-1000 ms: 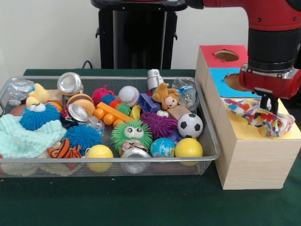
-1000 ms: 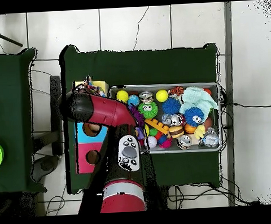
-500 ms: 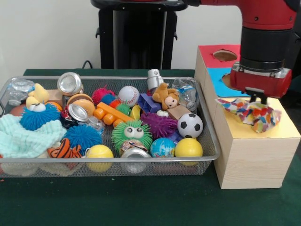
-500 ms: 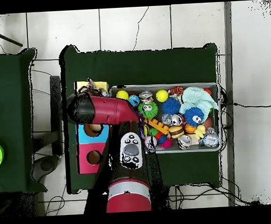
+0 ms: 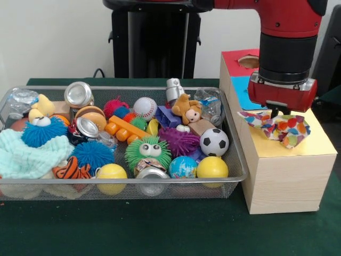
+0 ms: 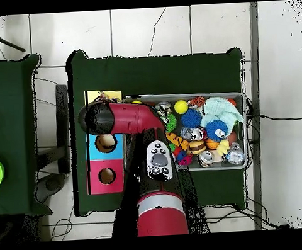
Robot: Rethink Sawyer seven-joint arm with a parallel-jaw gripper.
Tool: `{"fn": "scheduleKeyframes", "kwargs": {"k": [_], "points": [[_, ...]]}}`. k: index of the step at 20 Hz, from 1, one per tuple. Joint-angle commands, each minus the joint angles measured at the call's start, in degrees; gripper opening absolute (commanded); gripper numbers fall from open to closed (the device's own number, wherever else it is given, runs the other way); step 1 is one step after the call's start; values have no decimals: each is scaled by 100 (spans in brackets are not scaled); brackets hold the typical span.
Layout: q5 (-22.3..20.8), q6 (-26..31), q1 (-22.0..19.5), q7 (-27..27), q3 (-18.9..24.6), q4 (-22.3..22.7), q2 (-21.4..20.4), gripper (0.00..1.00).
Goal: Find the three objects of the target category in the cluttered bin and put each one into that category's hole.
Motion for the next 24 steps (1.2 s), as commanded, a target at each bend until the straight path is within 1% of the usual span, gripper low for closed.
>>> {"fn": "scheduleKeyframes", "kwargs": {"k": [1, 3, 7, 10, 12, 15, 18, 21, 24], "points": [[-894, 174, -853, -975, 130, 213, 461, 0], [-917, -58, -893, -763, 267, 275, 566, 0], [-822, -452, -905, -282, 518, 344, 864, 0], [-610, -755, -788, 203, 631, 420, 1061, 0], [-447, -1043, -579, 646, 579, 466, 1156, 0], [-145, -1274, -334, 1131, 547, 506, 1265, 0], [185, -1485, -202, 1439, 617, 554, 1393, 0], [547, -1735, 71, 1762, 485, 507, 1540, 0], [871, -1869, 319, 1869, 292, 484, 1618, 0]]}}
